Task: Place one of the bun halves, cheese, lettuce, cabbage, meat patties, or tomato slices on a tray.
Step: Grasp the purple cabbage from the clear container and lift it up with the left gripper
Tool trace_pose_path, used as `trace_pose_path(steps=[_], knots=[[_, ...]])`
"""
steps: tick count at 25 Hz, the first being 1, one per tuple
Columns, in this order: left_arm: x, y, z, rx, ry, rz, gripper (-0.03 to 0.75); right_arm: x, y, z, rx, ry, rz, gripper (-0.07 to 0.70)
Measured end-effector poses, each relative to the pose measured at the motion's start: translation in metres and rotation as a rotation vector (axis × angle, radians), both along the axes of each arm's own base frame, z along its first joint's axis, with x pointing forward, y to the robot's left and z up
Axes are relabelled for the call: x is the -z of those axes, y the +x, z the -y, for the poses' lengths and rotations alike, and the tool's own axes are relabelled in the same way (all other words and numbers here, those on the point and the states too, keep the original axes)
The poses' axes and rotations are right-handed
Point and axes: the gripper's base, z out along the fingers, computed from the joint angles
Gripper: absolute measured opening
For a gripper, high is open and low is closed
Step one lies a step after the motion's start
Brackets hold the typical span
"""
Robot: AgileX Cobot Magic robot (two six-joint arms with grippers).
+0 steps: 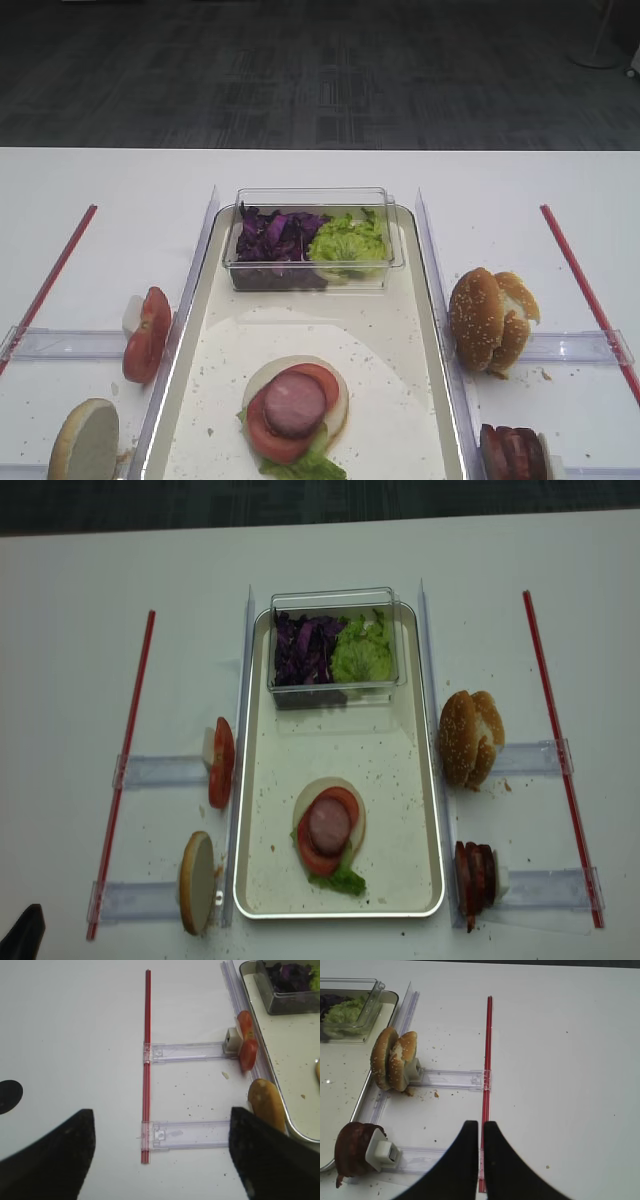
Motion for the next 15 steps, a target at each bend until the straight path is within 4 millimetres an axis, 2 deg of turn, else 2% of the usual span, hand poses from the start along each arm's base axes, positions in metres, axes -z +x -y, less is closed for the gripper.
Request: trace_pose_path(steps=[15], knots=[[0.0000, 0.0000, 0.0000, 0.000, 0.000, 0.000, 0.509, 0.0000, 0.0000, 0.0000, 0.000, 0.000, 0.000, 0.679]])
